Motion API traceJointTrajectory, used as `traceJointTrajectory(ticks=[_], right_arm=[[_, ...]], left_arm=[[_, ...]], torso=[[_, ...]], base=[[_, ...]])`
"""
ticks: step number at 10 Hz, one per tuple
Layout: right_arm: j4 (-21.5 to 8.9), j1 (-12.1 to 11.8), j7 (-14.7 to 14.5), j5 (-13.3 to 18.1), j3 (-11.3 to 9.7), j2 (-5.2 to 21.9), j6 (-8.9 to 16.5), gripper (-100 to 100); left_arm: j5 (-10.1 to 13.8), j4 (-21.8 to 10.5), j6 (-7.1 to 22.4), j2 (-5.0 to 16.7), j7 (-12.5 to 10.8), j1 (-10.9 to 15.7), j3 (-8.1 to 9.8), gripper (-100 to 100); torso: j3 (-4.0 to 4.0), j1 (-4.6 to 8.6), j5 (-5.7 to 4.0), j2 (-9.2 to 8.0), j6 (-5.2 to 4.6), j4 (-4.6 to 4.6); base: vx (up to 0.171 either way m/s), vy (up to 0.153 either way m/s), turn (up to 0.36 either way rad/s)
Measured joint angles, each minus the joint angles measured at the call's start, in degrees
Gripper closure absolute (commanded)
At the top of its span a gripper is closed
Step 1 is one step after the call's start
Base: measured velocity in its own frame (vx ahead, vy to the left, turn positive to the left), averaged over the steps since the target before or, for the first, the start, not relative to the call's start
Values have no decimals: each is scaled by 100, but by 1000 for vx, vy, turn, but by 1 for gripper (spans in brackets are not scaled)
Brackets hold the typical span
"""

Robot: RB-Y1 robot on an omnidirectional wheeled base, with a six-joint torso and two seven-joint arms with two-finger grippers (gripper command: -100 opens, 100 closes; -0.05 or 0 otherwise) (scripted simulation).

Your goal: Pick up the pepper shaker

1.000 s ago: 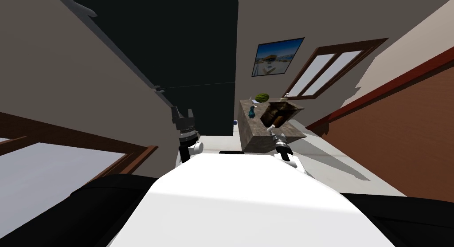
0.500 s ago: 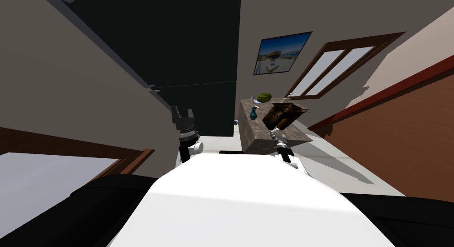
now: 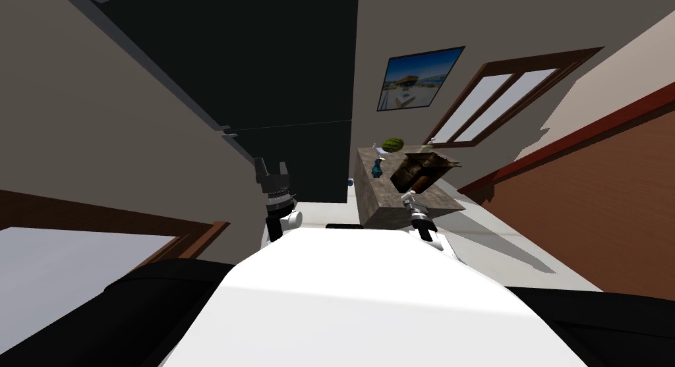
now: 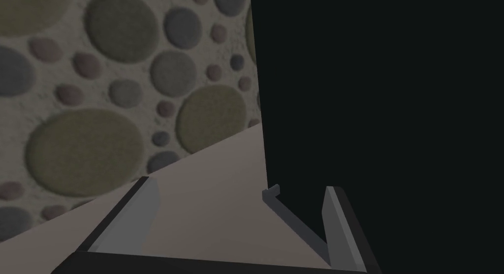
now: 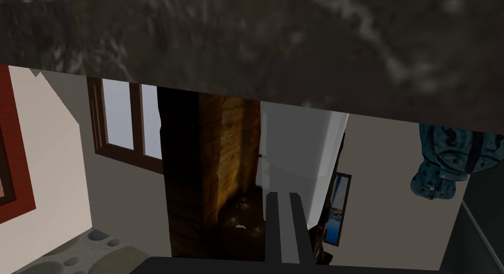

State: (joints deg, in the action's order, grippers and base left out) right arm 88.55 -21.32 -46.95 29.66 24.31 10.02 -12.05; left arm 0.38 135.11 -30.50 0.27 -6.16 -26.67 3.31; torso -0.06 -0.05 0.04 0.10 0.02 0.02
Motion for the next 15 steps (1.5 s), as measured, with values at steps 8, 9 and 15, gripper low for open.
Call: traceJointTrajectory(ticks=[8,9,15], right_arm=[[438,-810,-1006,899,116,338,122,-100],[519,-923,-1103,969,122,368,140,-100],[884,-1671,-1949,1728,253,627,127,-100]], left_arm=[[0,0,0,0,0,0,0,0],[0,0,0,0,0,0,0,0],[0,0,0,0,0,0,0,0]], torso=[[-1,-23,6,2,-1,1],[-1,-18,4,2,1,0],[-4,-13,3,7,2,1]], base=[[6,65,-46],[11,37,-23],[21,37,-23]])
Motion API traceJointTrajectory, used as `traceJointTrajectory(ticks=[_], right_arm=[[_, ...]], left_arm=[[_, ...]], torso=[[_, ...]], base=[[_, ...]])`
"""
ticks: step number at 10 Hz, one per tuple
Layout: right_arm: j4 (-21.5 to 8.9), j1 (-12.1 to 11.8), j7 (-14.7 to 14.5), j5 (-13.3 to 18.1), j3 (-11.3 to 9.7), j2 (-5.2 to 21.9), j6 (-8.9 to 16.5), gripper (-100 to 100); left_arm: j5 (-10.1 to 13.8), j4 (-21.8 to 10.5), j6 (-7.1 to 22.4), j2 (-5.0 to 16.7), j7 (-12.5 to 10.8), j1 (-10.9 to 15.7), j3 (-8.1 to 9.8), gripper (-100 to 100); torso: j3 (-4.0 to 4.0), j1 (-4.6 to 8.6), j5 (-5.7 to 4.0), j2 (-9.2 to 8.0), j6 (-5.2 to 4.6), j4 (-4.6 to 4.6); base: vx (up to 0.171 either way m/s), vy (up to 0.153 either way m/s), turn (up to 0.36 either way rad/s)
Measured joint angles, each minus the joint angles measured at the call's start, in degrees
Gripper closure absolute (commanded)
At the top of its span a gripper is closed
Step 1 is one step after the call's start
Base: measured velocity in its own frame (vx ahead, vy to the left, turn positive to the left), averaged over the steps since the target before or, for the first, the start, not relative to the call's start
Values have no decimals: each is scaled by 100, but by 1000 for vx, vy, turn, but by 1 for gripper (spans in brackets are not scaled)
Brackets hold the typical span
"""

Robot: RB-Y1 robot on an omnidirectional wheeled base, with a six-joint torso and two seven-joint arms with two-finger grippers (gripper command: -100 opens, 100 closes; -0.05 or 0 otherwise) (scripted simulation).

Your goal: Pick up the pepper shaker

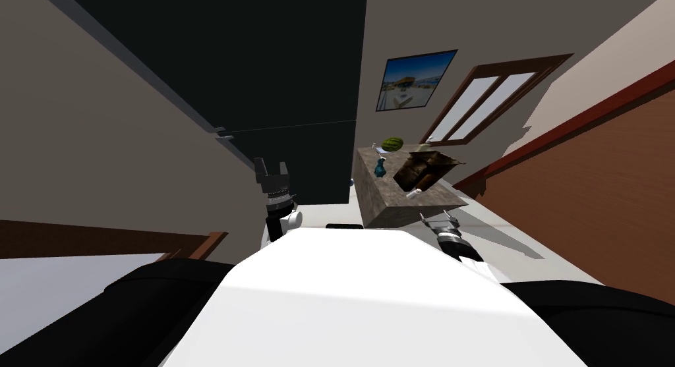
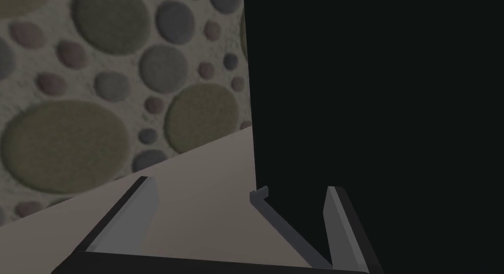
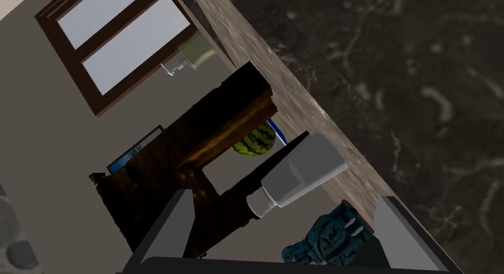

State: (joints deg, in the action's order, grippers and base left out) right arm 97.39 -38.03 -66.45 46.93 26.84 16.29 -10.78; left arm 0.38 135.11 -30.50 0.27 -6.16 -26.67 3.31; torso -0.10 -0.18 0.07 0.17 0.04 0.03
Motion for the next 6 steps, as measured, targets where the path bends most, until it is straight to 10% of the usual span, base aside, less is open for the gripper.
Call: traceJointTrajectory(ticks=[6], right_arm=[[421,-878,-878,827,134,327,-83,-100]], left_arm=[[0,0,0,0,0,0,0,0]], torso=[[-4,3,-1,6,1,1]], base=[[35,29,-3]])
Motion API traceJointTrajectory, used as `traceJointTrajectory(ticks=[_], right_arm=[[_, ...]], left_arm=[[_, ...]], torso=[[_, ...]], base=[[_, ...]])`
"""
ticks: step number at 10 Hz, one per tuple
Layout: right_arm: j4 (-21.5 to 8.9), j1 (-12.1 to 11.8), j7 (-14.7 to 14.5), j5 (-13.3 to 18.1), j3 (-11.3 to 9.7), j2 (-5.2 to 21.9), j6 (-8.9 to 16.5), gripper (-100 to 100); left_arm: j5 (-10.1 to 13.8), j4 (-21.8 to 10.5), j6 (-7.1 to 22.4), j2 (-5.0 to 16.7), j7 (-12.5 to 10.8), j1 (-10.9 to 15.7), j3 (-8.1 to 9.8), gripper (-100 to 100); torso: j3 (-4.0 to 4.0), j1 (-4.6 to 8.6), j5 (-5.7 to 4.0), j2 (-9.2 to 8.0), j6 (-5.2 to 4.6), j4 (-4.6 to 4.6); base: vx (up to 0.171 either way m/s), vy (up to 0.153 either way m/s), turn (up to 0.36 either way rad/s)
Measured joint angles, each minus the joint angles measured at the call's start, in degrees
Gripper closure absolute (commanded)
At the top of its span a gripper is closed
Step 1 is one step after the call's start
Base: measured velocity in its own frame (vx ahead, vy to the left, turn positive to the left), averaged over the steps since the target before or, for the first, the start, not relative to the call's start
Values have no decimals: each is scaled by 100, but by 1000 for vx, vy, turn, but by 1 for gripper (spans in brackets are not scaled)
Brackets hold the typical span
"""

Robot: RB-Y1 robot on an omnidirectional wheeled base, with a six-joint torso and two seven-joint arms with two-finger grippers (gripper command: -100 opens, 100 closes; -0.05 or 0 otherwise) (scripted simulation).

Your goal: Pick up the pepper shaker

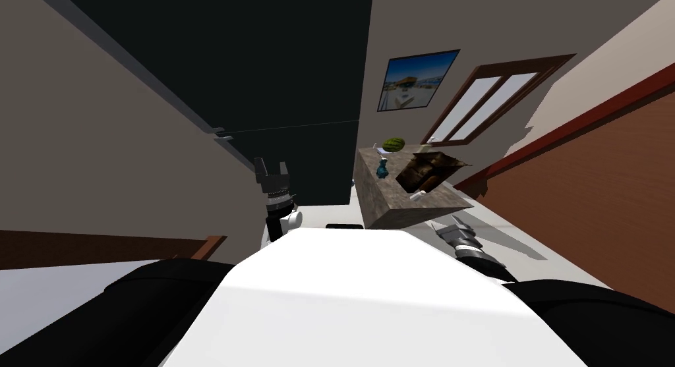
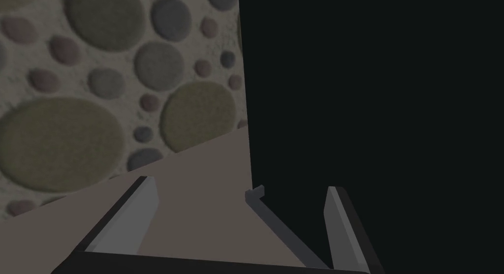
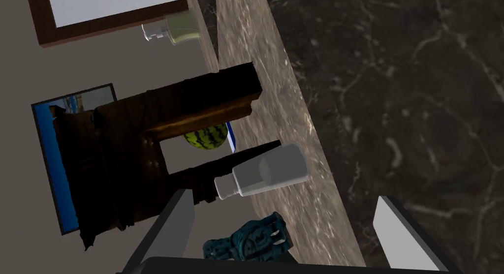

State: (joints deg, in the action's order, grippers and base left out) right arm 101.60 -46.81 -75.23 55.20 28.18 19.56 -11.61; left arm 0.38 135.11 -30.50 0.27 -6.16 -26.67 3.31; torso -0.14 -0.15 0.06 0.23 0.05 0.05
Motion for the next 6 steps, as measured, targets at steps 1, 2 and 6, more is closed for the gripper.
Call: traceJointTrajectory(ticks=[1,2,6], right_arm=[[84,-175,-121,147,14,95,7,-100],[127,-268,-219,230,29,115,-6,-100],[414,-882,-783,803,127,320,-140,-100]], left_arm=[[0,0,0,0,0,0,0,0],[0,0,0,0,0,0,0,0],[0,0,0,0,0,0,0,0]], torso=[[-1,3,0,2,0,0],[-1,5,-2,1,0,0],[-4,5,-1,7,0,1]], base=[[35,10,5],[34,11,21],[51,10,22]])
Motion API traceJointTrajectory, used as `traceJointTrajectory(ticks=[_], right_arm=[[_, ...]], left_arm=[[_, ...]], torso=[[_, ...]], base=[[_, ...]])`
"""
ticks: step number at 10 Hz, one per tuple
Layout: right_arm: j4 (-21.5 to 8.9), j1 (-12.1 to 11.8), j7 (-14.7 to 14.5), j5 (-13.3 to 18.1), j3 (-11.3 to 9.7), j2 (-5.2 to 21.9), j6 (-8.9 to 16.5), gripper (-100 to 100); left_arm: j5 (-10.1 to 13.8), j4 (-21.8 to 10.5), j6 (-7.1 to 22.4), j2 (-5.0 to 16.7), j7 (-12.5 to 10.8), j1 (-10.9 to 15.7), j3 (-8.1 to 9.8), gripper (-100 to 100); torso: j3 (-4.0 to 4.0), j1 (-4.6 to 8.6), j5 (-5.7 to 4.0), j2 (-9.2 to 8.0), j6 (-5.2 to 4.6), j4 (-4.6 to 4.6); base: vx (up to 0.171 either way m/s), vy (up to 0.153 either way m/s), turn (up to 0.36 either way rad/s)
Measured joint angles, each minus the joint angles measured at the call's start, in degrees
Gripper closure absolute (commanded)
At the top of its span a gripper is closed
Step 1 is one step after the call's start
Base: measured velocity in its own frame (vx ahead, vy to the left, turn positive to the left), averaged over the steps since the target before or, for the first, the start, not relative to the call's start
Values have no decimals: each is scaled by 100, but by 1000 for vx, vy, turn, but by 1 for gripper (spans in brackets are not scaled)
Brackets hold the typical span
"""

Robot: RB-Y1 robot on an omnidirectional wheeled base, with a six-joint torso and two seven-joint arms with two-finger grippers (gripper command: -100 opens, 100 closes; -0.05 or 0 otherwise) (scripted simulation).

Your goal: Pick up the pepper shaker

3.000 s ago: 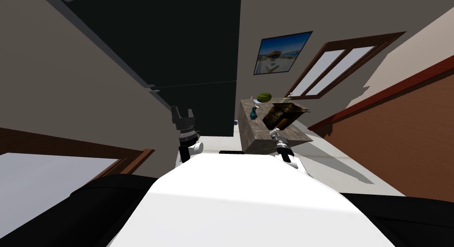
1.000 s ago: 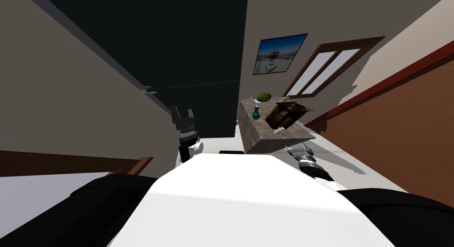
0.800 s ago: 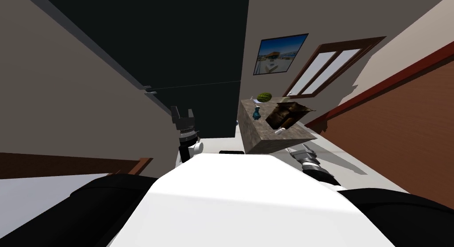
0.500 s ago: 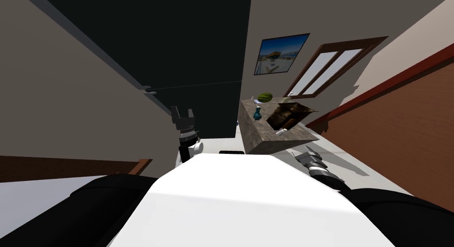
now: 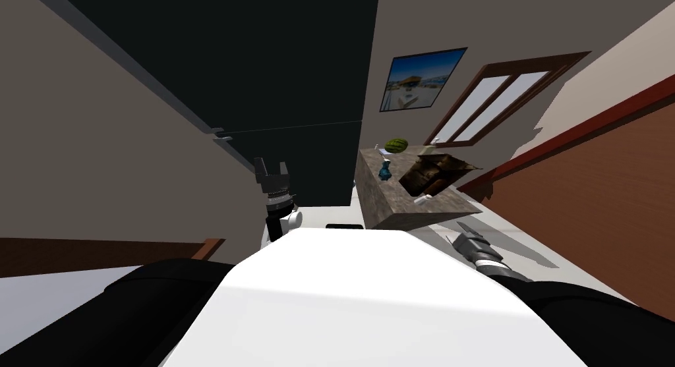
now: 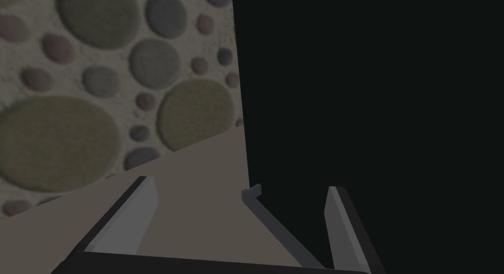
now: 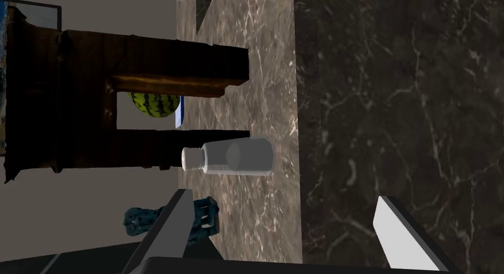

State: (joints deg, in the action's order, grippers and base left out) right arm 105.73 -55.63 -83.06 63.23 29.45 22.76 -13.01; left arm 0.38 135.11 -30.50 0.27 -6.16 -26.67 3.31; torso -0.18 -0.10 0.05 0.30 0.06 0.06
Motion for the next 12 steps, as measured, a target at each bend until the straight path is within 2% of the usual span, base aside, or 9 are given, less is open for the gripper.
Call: traceJointTrajectory(ticks=[4,6,9,12], right_arm=[[271,-598,-501,497,67,149,-154,-100],[447,-954,-743,831,92,321,-224,-100],[626,-1442,-1112,1194,190,462,-427,-100],[723,-1780,-1434,1425,262,531,-615,-100]], left_arm=[[0,0,0,0,0,0,0,0],[0,0,0,0,0,0,0,0],[0,0,0,0,0,0,0,0],[0,0,0,0,0,0,0,0]], torso=[[-2,6,-2,3,0,1],[-7,9,-2,11,2,2],[-9,10,-3,15,3,3],[-1,14,-5,1,1,0]], base=[[58,-3,43],[75,-13,54],[75,-15,66],[53,-29,56]])
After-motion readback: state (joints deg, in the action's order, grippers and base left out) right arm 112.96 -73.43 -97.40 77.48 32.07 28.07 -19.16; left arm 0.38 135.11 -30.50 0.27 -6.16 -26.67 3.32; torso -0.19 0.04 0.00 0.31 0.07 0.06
